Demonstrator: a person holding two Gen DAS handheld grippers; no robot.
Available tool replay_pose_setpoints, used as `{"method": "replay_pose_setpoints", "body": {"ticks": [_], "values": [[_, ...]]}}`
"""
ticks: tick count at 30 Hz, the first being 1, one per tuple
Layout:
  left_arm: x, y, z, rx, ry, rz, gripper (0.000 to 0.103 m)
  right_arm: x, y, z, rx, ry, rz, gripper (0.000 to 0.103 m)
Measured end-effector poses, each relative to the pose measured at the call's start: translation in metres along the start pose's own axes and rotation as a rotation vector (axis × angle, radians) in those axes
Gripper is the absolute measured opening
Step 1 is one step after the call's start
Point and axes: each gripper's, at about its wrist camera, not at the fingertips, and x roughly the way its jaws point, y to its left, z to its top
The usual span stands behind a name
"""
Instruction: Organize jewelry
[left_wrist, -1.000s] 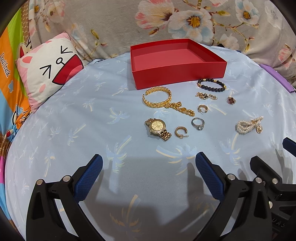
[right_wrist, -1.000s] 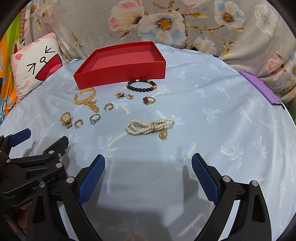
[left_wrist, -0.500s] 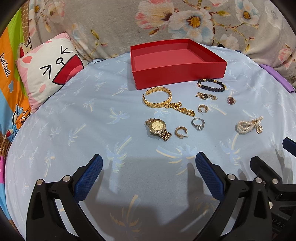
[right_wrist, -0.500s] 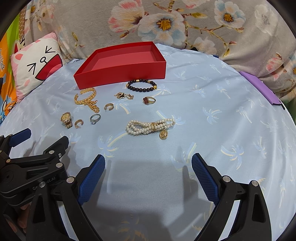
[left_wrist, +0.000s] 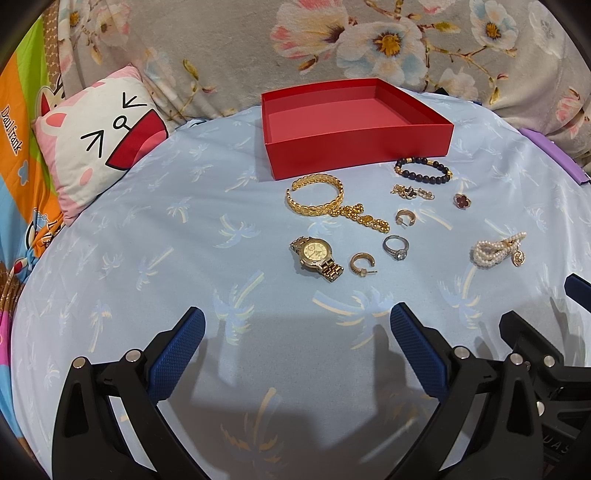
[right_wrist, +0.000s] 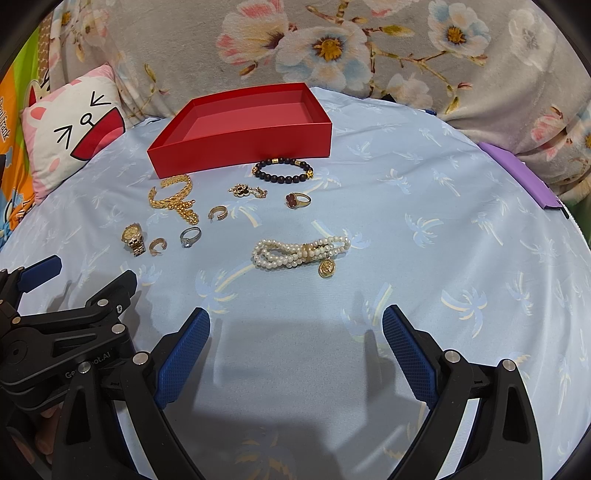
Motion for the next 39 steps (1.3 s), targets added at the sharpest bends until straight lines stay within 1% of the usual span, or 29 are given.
{"method": "replay_pose_setpoints", "body": {"ticks": [34, 37, 39], "values": [[-0.0019, -0.0024, -0.0010, 0.001, 0.001, -0.002, 0.098, 0.0005, -0.0018, 0.0003, 0.001, 0.000, 0.002, 0.093], [-0.0019, -0.0006, -0.0008, -0.005, 0.004, -0.008, 0.098, 0.0026, -0.0041, -0.0011, 0.015, 0.005, 0.014, 0.093], [-0.0008, 0.0065, 0.0000, -0.030, 0.009, -0.011, 0.098, 0.0062, -0.0081, -0.0008, 0.037, 0.016, 0.021, 0.093]]}}
